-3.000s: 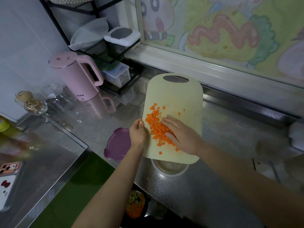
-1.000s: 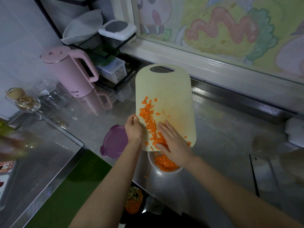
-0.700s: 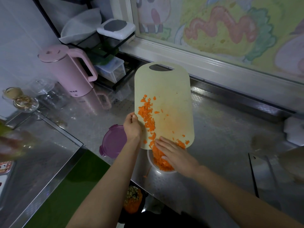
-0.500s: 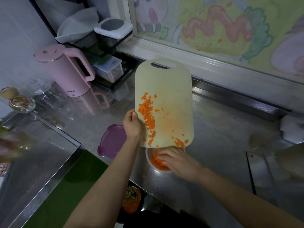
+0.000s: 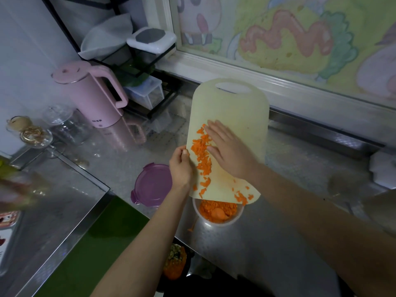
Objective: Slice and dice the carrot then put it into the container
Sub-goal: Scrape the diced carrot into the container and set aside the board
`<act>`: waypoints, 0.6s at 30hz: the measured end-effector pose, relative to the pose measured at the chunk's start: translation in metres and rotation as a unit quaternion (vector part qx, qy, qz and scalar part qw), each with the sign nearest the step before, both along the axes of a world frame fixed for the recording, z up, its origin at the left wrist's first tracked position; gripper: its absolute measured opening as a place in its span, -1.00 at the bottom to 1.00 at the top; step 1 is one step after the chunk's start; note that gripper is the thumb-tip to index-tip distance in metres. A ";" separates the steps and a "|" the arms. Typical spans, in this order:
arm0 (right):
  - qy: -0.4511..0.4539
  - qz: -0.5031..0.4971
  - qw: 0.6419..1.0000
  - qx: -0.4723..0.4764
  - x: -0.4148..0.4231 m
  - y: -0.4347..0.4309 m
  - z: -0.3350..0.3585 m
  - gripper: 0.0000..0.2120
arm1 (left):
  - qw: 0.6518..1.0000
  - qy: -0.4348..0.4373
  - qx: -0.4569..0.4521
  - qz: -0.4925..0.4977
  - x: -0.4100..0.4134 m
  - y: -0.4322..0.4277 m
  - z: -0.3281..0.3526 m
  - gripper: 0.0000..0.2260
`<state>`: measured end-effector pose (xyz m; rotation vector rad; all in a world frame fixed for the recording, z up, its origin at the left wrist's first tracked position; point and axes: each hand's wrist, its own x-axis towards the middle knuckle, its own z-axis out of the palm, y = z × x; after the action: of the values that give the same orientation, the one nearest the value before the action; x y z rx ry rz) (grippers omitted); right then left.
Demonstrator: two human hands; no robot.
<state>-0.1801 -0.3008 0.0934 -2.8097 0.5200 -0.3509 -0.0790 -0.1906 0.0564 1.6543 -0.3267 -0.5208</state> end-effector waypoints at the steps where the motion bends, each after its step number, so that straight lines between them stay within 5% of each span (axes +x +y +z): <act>1: 0.009 0.002 1.000 0.002 0.002 0.000 0.000 -0.48 | 1.000 0.001 -0.004 -0.005 -0.002 0.001 0.000 -0.75; 18: 0.020 0.174 0.977 -0.123 -0.059 0.045 -0.057 -0.55 | 1.000 0.014 -0.021 -0.008 -0.017 0.012 -0.007 -0.74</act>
<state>-0.2396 -0.2563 0.0368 -3.0736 -0.0185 -0.3012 -0.0964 -0.1785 0.0491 1.6026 -0.3278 -0.5449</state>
